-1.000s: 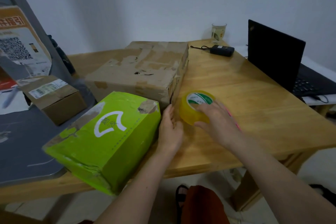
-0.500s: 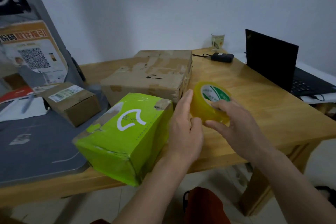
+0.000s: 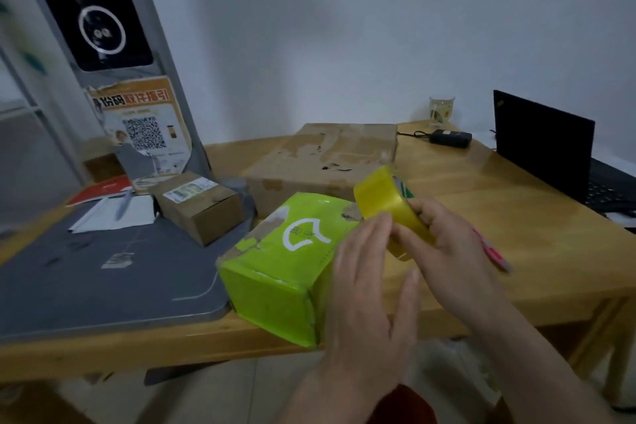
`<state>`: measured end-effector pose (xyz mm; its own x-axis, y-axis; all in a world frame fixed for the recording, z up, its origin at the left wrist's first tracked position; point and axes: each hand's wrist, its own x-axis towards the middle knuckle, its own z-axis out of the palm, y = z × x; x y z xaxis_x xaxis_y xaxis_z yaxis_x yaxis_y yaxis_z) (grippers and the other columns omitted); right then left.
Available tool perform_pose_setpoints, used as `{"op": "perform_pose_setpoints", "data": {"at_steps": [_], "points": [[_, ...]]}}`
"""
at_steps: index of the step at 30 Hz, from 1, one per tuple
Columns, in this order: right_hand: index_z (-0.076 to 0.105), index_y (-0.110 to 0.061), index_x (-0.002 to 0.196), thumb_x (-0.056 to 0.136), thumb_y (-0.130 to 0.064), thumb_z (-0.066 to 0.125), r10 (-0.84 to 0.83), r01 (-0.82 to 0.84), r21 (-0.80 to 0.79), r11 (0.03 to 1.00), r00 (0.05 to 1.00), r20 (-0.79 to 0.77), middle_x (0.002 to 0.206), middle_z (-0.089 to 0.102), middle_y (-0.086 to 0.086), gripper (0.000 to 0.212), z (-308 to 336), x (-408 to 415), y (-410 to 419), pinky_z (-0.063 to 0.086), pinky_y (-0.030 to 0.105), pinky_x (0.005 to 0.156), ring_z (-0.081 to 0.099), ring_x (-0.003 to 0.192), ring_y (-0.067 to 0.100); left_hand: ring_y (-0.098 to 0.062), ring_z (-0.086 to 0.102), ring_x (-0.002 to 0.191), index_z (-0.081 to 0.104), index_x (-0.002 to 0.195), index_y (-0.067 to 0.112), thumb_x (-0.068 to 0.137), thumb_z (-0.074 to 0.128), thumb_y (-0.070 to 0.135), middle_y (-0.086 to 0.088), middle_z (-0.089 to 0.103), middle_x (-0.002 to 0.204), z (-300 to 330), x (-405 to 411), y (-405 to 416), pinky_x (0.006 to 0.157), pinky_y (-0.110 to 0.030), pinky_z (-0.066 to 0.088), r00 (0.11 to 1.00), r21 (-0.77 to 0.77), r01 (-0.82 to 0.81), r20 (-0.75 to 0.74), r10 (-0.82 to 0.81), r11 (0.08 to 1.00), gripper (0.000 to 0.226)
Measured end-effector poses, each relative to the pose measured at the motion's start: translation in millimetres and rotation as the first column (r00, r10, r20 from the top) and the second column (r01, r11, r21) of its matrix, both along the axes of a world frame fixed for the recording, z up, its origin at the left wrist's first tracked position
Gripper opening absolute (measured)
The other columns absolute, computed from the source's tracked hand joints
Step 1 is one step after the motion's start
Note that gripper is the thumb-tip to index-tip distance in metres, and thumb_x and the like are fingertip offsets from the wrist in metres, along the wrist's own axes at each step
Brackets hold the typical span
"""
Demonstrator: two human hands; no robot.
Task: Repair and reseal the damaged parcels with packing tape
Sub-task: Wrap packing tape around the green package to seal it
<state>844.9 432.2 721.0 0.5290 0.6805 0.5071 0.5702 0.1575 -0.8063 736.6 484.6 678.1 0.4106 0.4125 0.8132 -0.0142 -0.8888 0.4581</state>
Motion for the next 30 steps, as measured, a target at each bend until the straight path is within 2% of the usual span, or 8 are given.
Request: {"op": "perform_pose_setpoints", "data": {"at_steps": [2,5,8,13,17,20,25,30], "points": [[0.064,-0.019,0.096,0.088,-0.023,0.066,0.089,-0.082,0.091,0.992,0.993,-0.076,0.084,0.068,0.001,0.009,3.3,-8.9,2.9,0.052,0.033,0.07,0.063,0.079,0.018,-0.008,0.049,0.122,0.049,0.134,0.018,0.091,0.055,0.049,0.007,0.051,0.13,26.2,-9.4,6.0,0.104,-0.024,0.039,0.986,-0.314,-0.064,0.13,0.109,0.947,0.053],[0.061,-0.019,0.096,0.085,-0.035,0.063,0.246,-0.238,0.133,0.962,0.968,-0.053,0.086,0.064,0.003,0.019,4.5,-22.4,9.0,0.05,0.037,0.067,0.06,0.079,0.023,-0.007,0.06,0.113,0.06,0.123,0.022,0.076,0.063,0.07,0.006,0.064,0.12,59.7,-17.1,24.5,0.102,-0.037,0.047,0.971,-0.799,0.183,0.238,0.021,0.573,0.068],[0.056,-0.02,0.089,0.086,-0.038,0.06,0.287,-0.283,0.113,0.952,0.958,-0.02,0.078,0.058,-0.005,0.018,4.7,-32.1,20.4,0.046,0.028,0.063,0.054,0.073,0.011,-0.03,0.067,0.106,0.067,0.115,0.007,0.083,0.066,0.056,-0.019,0.07,0.11,76.5,-19.0,41.0,0.097,-0.049,0.051,0.919,-0.859,0.38,0.393,-0.034,0.343,0.058],[0.049,-0.012,0.067,0.092,-0.045,0.055,0.096,-0.066,0.156,0.986,0.977,-0.19,0.056,0.048,-0.011,0.042,27.4,-37.5,48.2,0.034,0.017,0.048,0.041,0.052,0.001,-0.026,0.067,0.106,0.066,0.118,0.015,0.088,0.068,0.031,-0.008,0.074,0.105,74.0,-4.8,38.4,0.097,-0.044,0.052,0.925,-0.833,0.352,0.379,-0.024,0.427,0.034],[0.064,0.0,0.09,0.095,-0.039,0.052,0.148,-0.077,0.2,0.977,0.919,-0.366,0.085,0.068,0.019,0.042,34.2,-30.9,62.6,0.051,0.031,0.061,0.062,0.068,0.017,-0.009,0.065,0.111,0.054,0.133,0.016,0.096,0.053,0.006,0.001,0.072,0.116,72.9,1.7,41.6,0.1,-0.028,0.05,0.909,-0.77,0.411,0.389,-0.151,0.488,0.038],[0.063,-0.002,0.097,0.096,-0.041,0.051,0.172,-0.121,0.167,0.979,0.925,-0.34,0.095,0.067,0.018,0.041,28.4,-29.0,67.2,0.052,0.04,0.074,0.064,0.081,0.025,-0.007,0.064,0.113,0.054,0.135,0.014,0.096,0.053,0.003,0.003,0.07,0.12,74.7,2.0,51.5,0.097,-0.02,0.05,0.884,-0.754,0.462,0.434,-0.174,0.466,0.04],[0.063,-0.013,0.108,0.098,-0.02,0.048,0.291,-0.262,0.131,0.956,0.9,-0.324,0.091,0.071,-0.005,0.02,21.4,-27.9,67.7,0.05,0.018,0.07,0.066,0.084,0.006,-0.021,0.067,0.11,0.061,0.129,0.012,0.095,0.055,0.01,-0.007,0.073,0.113,72.2,0.1,65.9,0.099,-0.036,0.05,0.869,-0.778,0.483,0.481,-0.113,0.403,0.034],[0.064,-0.013,0.107,0.097,-0.015,0.049,0.333,-0.296,0.153,0.943,0.851,-0.406,0.096,0.071,0.005,0.018,20.0,-33.6,71.5,0.052,0.019,0.071,0.066,0.085,0.01,-0.028,0.069,0.103,0.074,0.108,0.013,0.09,0.065,0.024,-0.007,0.076,0.1,71.2,-0.6,66.6,0.097,-0.046,0.052,0.891,-0.844,0.398,0.449,0.069,0.36,0.023]]}}
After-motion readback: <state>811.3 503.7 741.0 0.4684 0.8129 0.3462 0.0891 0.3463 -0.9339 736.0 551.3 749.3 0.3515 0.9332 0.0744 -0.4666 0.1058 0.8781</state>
